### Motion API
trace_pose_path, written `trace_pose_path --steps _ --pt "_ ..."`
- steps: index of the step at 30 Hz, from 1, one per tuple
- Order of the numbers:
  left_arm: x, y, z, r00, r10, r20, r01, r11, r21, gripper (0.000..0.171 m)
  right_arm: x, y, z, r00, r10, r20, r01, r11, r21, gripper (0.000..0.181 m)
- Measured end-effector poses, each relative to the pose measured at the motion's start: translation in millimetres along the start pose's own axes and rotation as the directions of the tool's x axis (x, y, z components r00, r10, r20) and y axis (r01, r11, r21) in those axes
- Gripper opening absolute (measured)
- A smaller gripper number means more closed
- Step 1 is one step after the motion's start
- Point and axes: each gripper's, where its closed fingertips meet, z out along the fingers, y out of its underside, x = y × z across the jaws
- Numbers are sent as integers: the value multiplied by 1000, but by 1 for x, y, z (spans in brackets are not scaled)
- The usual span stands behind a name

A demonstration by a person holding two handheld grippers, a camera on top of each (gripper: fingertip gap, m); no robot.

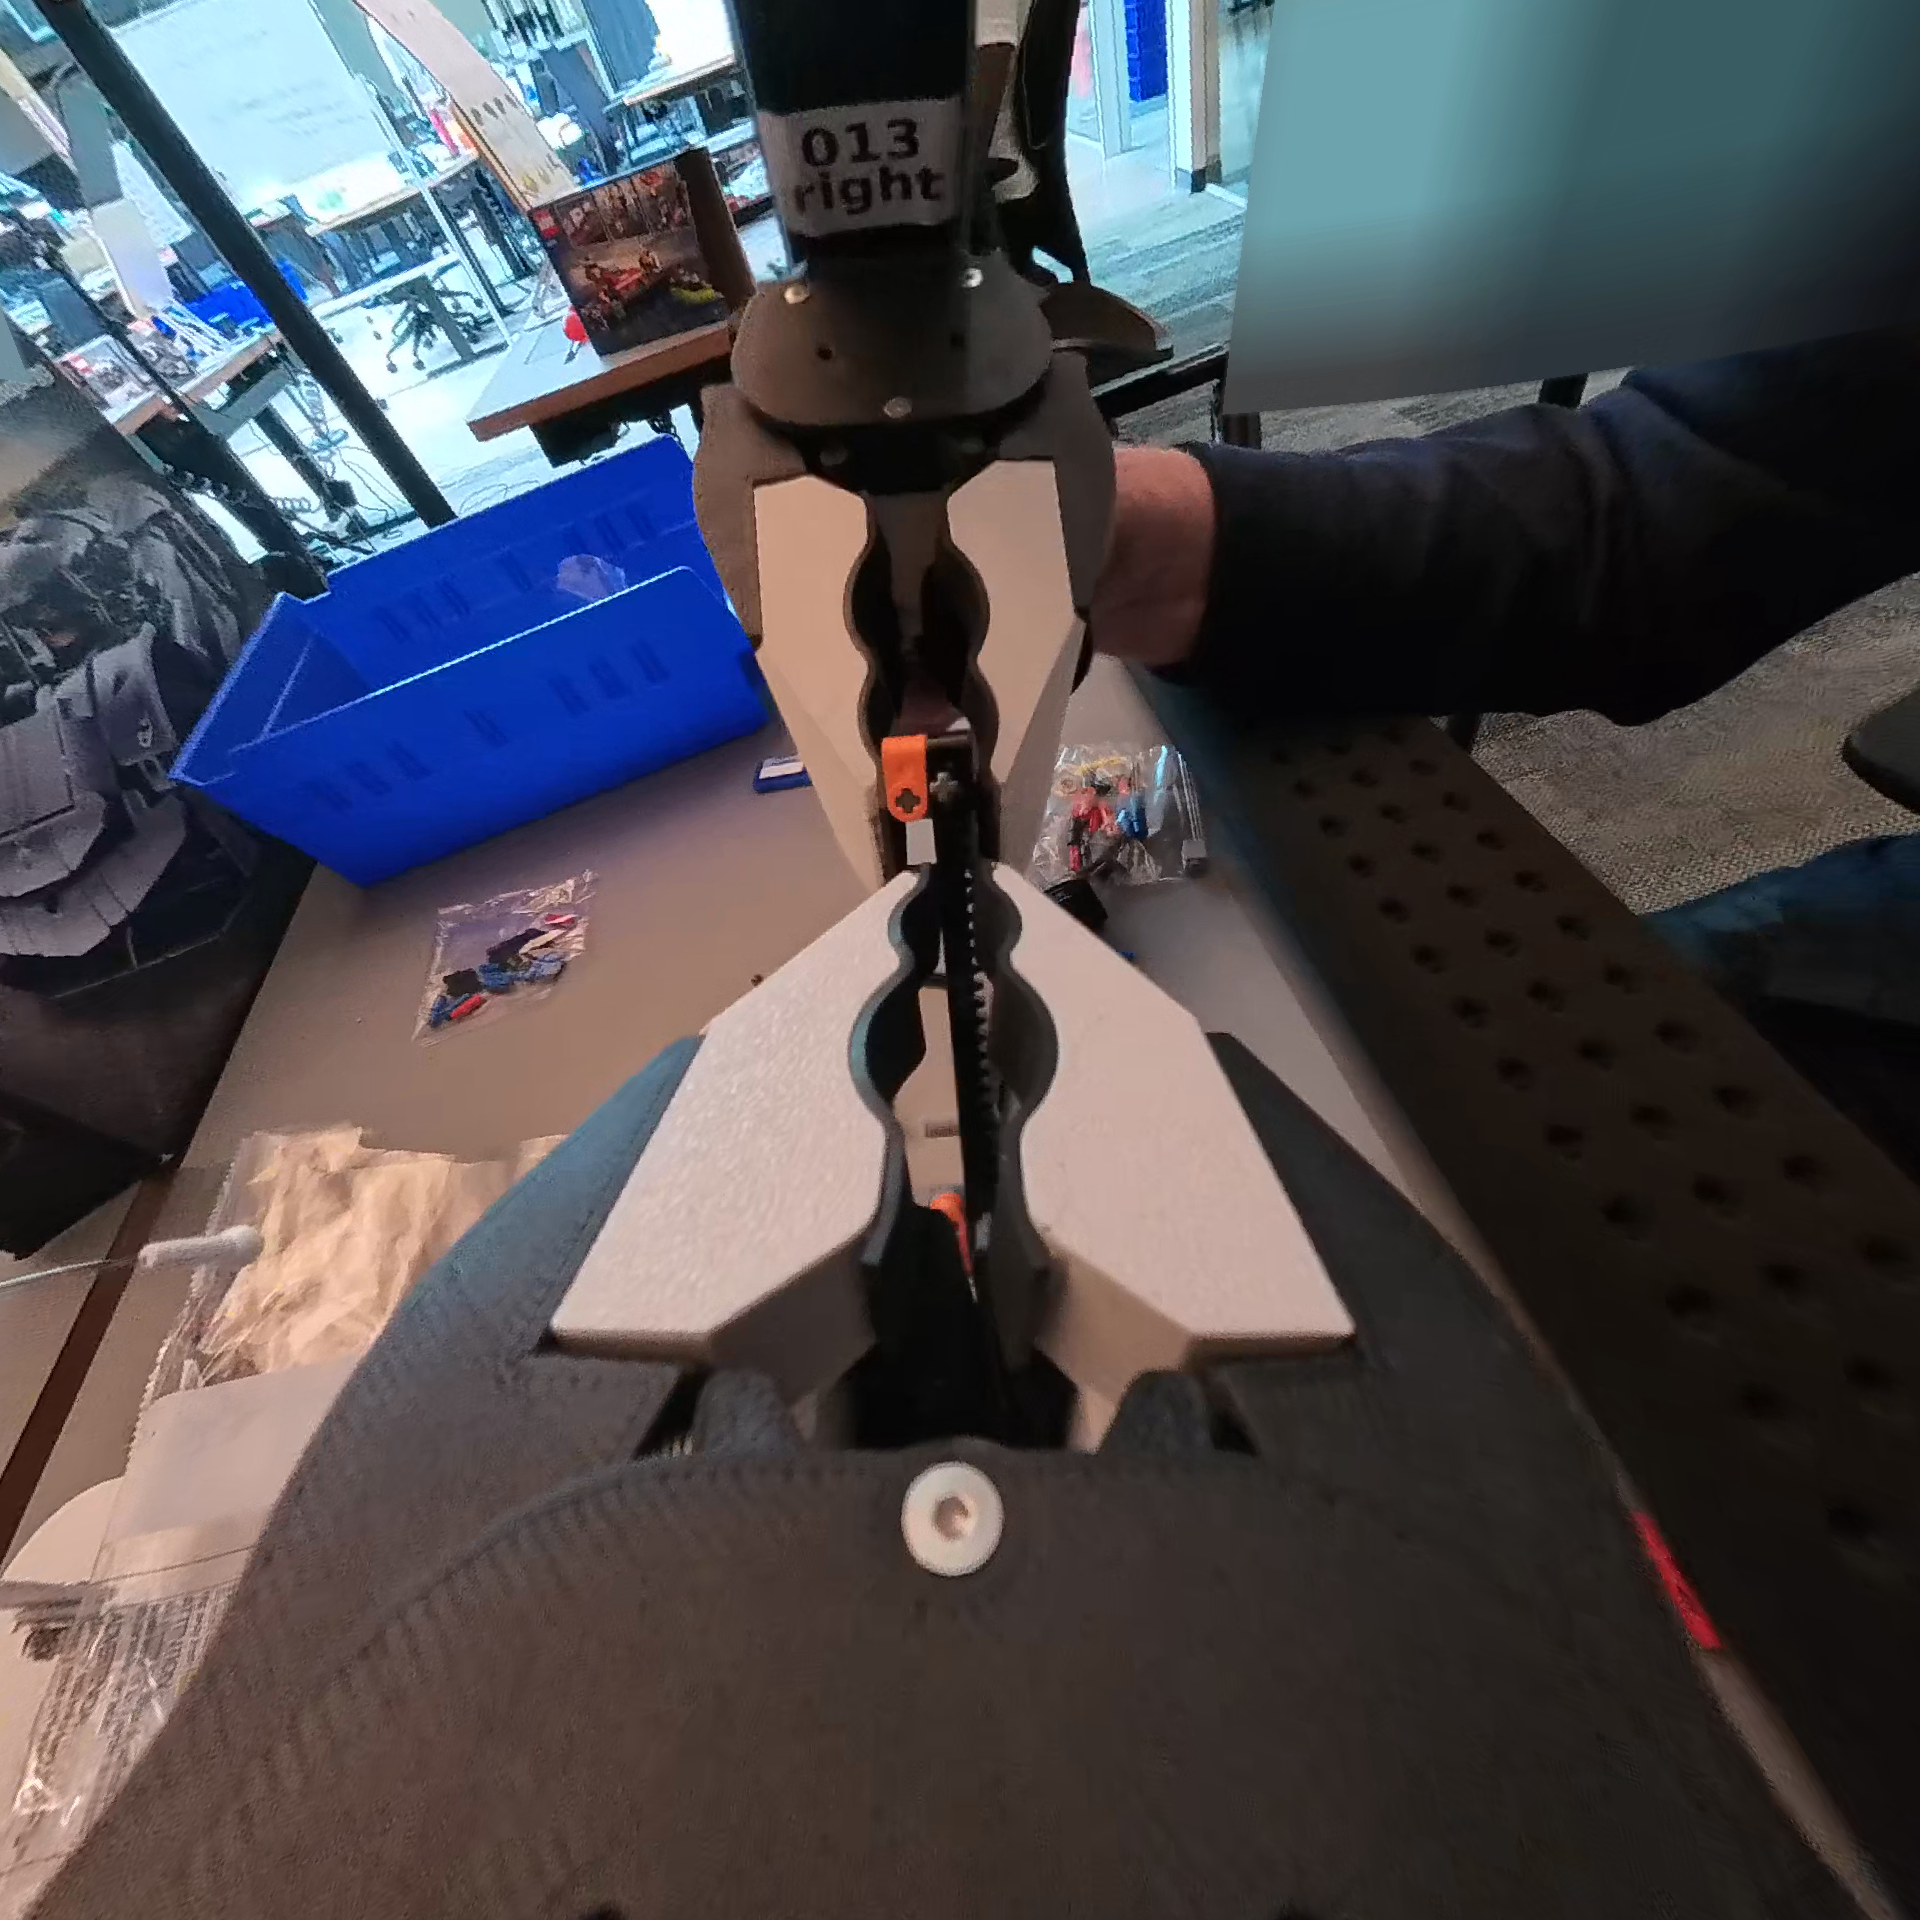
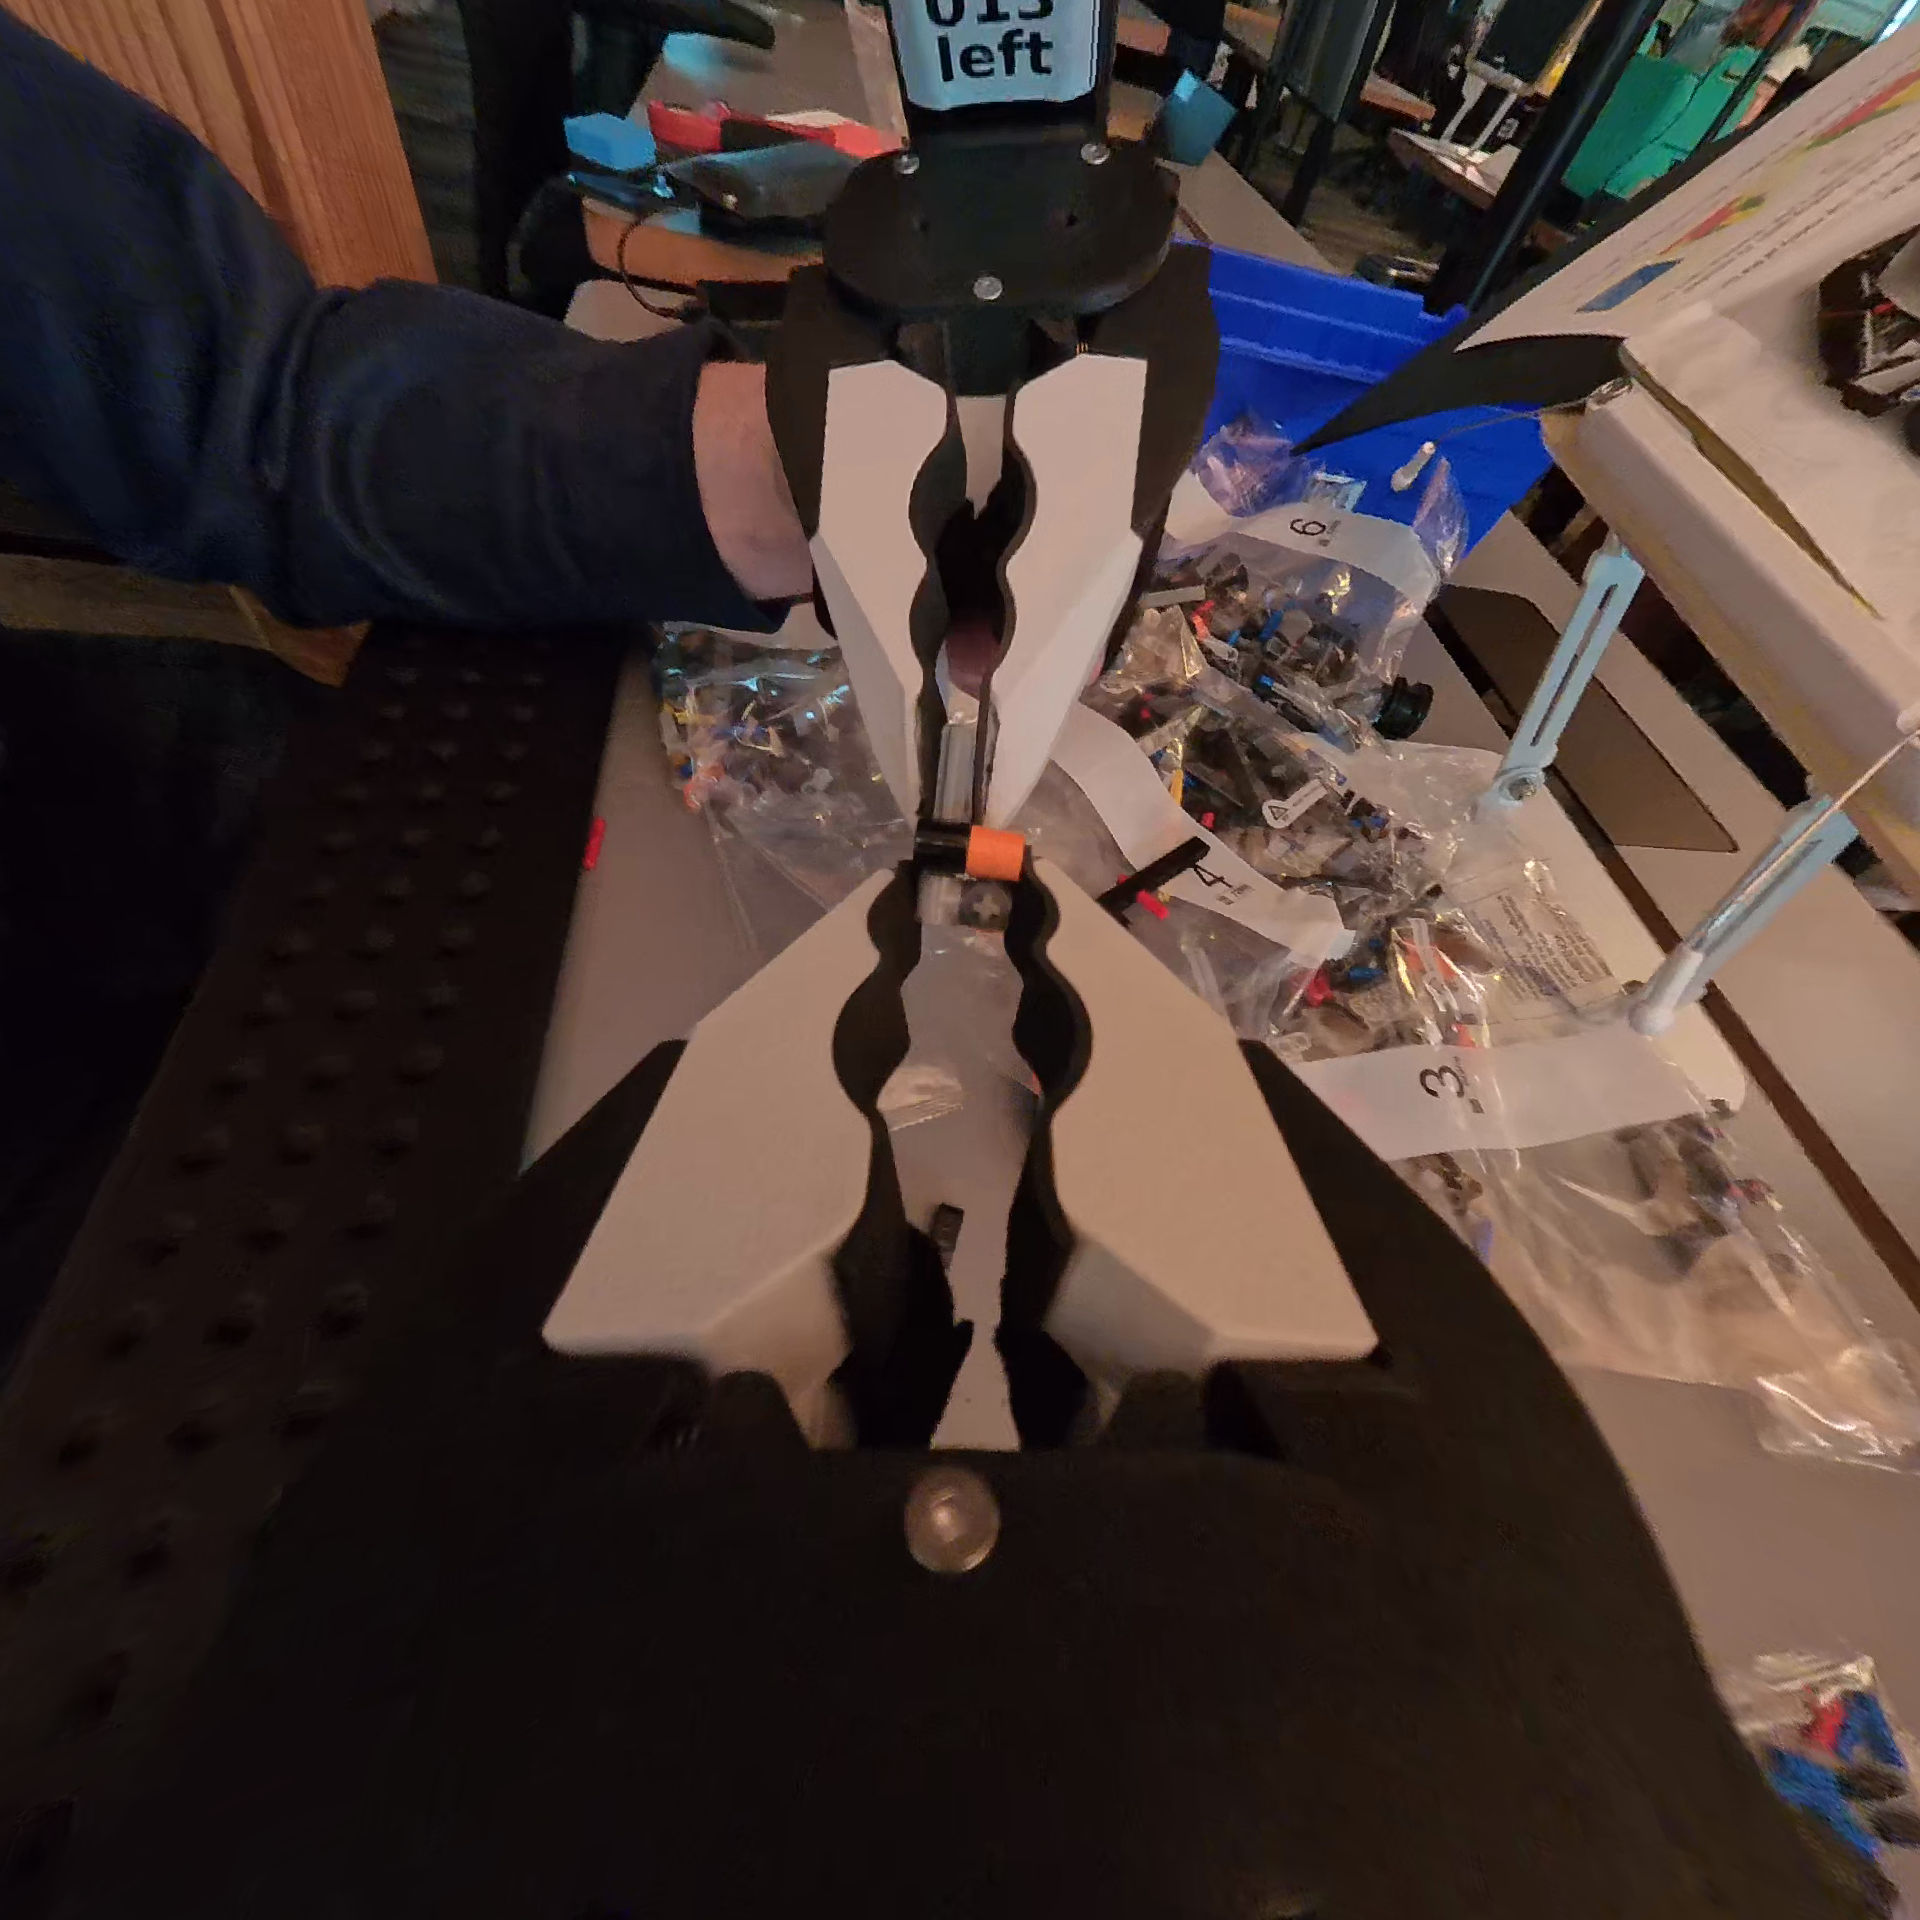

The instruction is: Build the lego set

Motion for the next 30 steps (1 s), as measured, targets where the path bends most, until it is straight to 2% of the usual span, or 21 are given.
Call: trace_pose_path --steps 3,11,12,13,14,15,16,18,20,21,22,24,27,30 --pt "1 -1 0 1000 -4 -8 4 1000 10 5 -1 0 -1 1000 8 6 -8 1000 6 15" --pt "1 8 -3 1000 6 -5 -6 998 -57 2 0 13 -2 1000 -1 -9 1 997 -72 15" --pt "-10 -4 -25 999 -11 53 10 1000 22 0 11 32 -13 997 -1 -75 -10 988 -157 15" --pt "-25 -22 -64 991 -52 122 33 987 155 0 21 41 -30 992 37 -123 -54 989 -139 15" --pt "-35 -33 -99 980 -72 186 26 971 238 0 21 29 -44 990 75 -116 -79 996 -33 14" --pt "-38 -31 -108 973 -66 223 14 973 229 0 19 10 -49 992 66 -103 -61 997 53 15" --pt "-36 -24 -94 977 -62 205 24 983 183 0 18 2 -39 994 41 -97 -37 998 45 15" --pt "-21 -4 -47 994 -63 87 58 997 49 0 16 15 -12 997 56 -59 -59 997 -41 15" --pt "-17 6 -23 997 -44 61 46 999 -21 0 11 24 -9 994 105 -14 -105 994 -38 15" --pt "-20 13 -21 996 -47 74 51 997 -53 4 12 23 -12 992 122 -15 -123 992 -19 15" --pt "-23 19 -22 994 -78 80 83 994 -66 18 13 19 -16 990 138 -8 -138 990 14 15" --pt "-24 25 -25 989 -131 70 135 989 -61 28 12 9 -20 987 158 16 -159 985 74 15" --pt "-17 30 -13 994 -93 57 99 989 -109 38 10 6 -17 985 169 43 -172 981 88 15" --pt "-6 50 8 996 -90 -1 88 973 -213 36 9 4 -15 983 176 56 -181 978 103 15"
